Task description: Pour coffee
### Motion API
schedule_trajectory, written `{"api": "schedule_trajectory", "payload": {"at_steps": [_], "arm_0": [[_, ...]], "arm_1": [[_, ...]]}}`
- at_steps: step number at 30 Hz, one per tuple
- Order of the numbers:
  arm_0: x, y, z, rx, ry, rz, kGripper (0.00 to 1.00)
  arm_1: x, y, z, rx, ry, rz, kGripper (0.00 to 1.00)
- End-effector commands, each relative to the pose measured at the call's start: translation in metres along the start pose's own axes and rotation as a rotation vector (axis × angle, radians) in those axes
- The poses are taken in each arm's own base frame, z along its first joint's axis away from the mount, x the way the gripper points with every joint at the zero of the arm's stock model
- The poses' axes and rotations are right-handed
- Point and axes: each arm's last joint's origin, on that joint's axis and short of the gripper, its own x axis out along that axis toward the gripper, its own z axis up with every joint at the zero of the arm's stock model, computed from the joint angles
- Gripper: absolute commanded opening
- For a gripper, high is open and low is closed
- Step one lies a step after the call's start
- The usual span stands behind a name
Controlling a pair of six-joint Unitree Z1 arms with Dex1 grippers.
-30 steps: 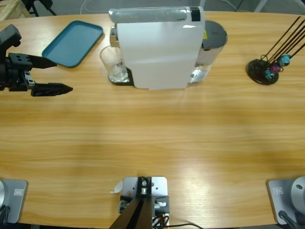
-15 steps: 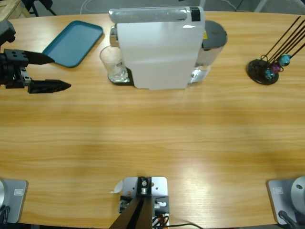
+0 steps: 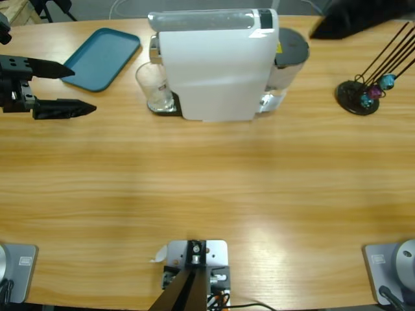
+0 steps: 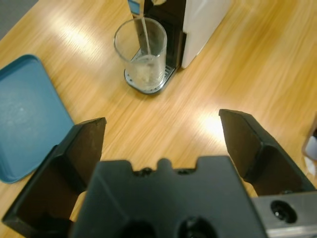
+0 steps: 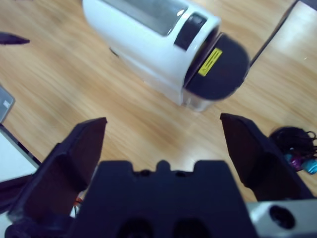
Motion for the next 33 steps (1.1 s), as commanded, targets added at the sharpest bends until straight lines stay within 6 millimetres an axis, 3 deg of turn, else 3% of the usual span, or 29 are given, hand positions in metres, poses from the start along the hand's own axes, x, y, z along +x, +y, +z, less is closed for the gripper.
{"api": "schedule_trajectory", "payload": {"at_steps": [1,4,9,18,25,33], "arm_0": [[-0.015,-0.009,0.002,-0.008,-0.042,-0.011,1.0],[-0.014,-0.009,0.002,-0.012,-0.042,-0.011,1.0],[-0.015,-0.01,0.001,-0.013,-0.044,-0.012,1.0],[-0.007,-0.009,-0.003,-0.036,-0.02,-0.041,1.0],[0.002,-0.001,0.005,-0.034,-0.019,-0.041,1.0],[0.001,-0.002,0.005,-0.031,-0.02,-0.04,1.0]], "arm_1": [[-0.005,-0.007,-0.096,-0.028,-0.046,0.026,1.0],[-0.001,-0.01,-0.12,-0.042,-0.052,0.024,1.0],[0.006,-0.011,-0.134,-0.046,-0.048,0.038,1.0],[0.008,-0.012,-0.135,-0.047,-0.062,0.027,1.0],[0.007,-0.012,-0.134,-0.044,-0.054,0.029,1.0],[0.014,-0.013,-0.137,-0.039,-0.026,0.024,1.0]]}}
